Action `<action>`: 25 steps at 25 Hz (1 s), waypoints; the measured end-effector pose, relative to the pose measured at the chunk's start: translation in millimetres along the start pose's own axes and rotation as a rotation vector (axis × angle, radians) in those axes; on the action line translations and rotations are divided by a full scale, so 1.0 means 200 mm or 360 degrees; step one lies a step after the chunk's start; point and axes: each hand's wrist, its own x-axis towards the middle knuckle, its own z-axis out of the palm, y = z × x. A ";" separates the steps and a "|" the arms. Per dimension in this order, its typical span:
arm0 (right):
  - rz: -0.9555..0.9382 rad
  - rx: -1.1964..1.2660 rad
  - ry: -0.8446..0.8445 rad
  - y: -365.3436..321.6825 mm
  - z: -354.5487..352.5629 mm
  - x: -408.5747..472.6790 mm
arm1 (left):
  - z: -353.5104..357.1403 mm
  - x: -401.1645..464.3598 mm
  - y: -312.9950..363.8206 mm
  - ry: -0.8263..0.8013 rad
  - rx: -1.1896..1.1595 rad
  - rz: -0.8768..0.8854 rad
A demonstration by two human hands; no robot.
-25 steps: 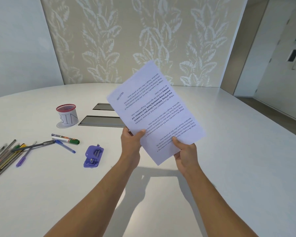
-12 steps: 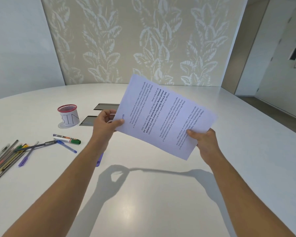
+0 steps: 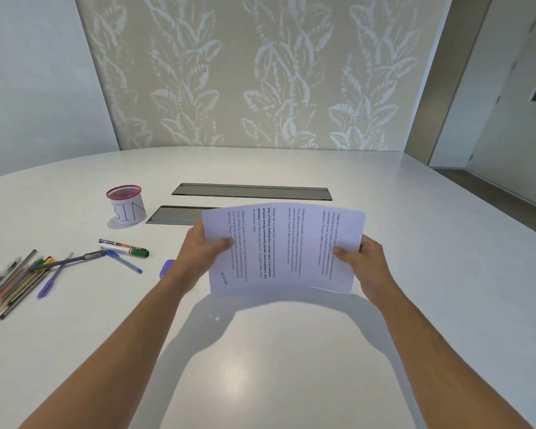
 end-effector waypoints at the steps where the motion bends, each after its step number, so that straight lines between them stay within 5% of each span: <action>1: 0.0012 0.0004 0.0011 0.01 0.01 -0.01 | 0.01 -0.01 -0.02 0.0038 -0.0008 -0.0005; 17: 0.0097 0.0030 0.0216 0.11 0.04 0.00 | 0.04 0.00 -0.08 0.0152 -0.0068 -0.0032; 21: 0.0354 0.0369 0.0425 0.11 0.05 -0.02 | 0.07 0.00 -0.04 0.0188 -0.0436 -0.0027; 25: 0.0430 0.0876 0.0083 0.10 0.18 -0.07 | 0.19 -0.03 -0.06 0.0205 -0.0715 -0.0073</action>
